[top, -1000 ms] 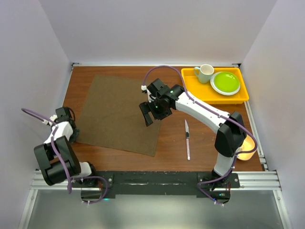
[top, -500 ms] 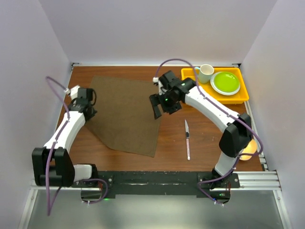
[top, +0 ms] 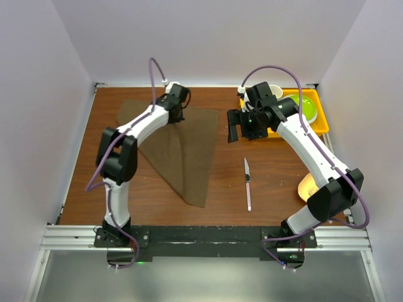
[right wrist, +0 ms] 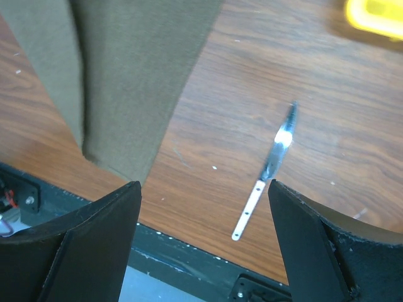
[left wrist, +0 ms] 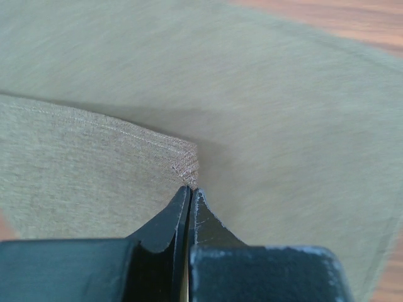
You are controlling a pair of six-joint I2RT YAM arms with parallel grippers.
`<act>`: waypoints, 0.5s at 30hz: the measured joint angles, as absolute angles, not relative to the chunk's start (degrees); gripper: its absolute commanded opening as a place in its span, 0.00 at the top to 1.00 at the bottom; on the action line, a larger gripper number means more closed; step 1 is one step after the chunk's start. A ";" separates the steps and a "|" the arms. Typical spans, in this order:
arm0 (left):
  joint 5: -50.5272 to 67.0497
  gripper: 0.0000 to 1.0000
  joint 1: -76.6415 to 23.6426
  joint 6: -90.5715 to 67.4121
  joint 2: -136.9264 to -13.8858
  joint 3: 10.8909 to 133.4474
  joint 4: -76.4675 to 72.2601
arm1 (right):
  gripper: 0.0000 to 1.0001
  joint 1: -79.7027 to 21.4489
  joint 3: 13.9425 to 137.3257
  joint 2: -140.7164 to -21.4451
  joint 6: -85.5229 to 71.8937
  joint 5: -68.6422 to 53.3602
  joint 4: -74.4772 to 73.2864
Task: Fold the napkin, place the utensils inside, and roll it up
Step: Fold the napkin
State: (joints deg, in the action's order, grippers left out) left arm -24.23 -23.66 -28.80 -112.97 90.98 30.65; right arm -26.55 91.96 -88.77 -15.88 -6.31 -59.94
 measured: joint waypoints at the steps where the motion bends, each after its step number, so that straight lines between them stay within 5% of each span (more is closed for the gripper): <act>1: -24.18 1.00 -24.77 -28.25 -115.96 94.56 30.83 | 0.14 -26.28 91.94 -88.84 -15.94 -5.89 -60.23; 15: -23.16 1.00 -31.68 -19.09 -132.29 115.28 30.11 | 0.14 -23.42 92.40 -88.84 -15.94 -2.09 -63.05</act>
State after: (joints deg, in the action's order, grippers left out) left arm -23.16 -31.68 -19.09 -132.29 115.28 30.11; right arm -23.42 92.40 -88.84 -15.94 -2.09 -63.05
